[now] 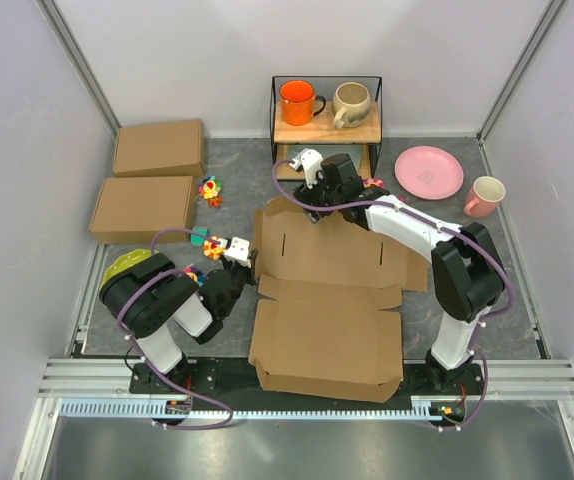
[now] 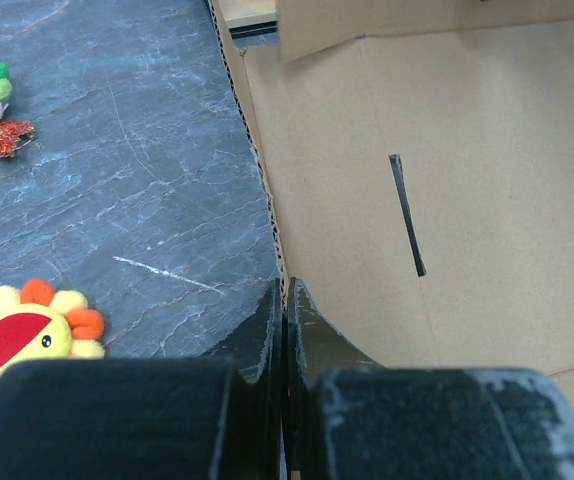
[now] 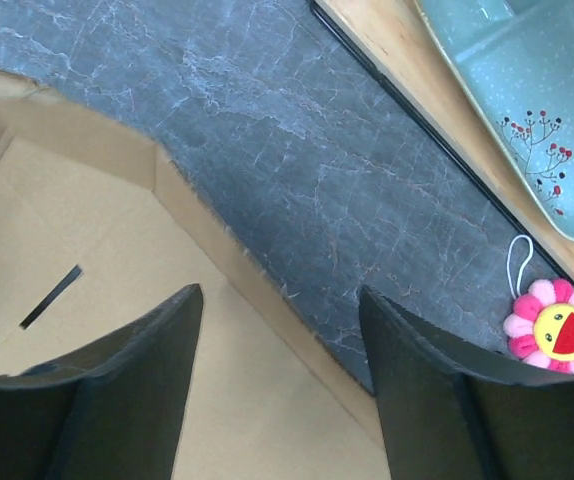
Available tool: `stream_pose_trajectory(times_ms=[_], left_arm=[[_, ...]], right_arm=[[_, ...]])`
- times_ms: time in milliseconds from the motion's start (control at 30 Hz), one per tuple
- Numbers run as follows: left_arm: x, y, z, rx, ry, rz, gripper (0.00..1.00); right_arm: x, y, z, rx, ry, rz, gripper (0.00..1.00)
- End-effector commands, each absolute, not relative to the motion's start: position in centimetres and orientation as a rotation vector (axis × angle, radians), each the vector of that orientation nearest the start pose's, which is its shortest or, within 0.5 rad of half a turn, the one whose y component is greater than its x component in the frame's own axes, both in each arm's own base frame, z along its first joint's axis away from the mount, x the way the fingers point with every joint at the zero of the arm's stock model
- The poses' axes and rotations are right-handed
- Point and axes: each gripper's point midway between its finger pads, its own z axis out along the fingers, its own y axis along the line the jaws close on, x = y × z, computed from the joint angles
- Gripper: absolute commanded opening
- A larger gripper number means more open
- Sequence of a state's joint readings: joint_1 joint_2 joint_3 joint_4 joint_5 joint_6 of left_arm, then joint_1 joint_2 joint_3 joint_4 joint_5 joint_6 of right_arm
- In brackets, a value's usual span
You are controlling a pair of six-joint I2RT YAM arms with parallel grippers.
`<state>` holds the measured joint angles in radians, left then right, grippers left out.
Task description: Fold the paper box
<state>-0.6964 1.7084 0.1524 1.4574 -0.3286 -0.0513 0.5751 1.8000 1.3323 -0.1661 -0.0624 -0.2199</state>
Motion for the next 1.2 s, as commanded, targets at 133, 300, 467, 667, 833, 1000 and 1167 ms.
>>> stream_pose_trajectory(times_ms=[133,300,467,667,833,1000,1167], left_arm=[[30.4,-19.5,10.2,0.263,1.497,-0.377,0.02],[30.7,-20.0,11.5,0.249,1.472,-0.400,0.02],[31.6,-21.0,13.2,0.229,1.478,-0.422,0.06],[33.2,-21.4,13.7,0.261,1.624,-0.330,0.43],[33.1,-19.9,15.1,0.246,1.723,-0.244,0.54],[32.7,-18.3,17.1,0.212,1.704,-0.190,0.58],[33.1,-17.2,20.0,0.137,1.665,-0.214,0.66]], right_arm=[[42.9,28.7,12.2,-0.914,2.034,0.267,0.48],[42.6,28.3,11.9,-0.905,2.047,0.245,0.38],[42.3,27.4,12.7,-0.872,2.047,0.216,0.18],[41.4,25.0,14.1,-0.717,2.085,0.150,0.00],[39.8,23.5,14.2,-0.678,2.103,0.136,0.00],[38.6,23.1,15.5,-0.686,2.047,0.160,0.00],[36.8,25.0,17.4,-0.825,2.004,0.229,0.00]])
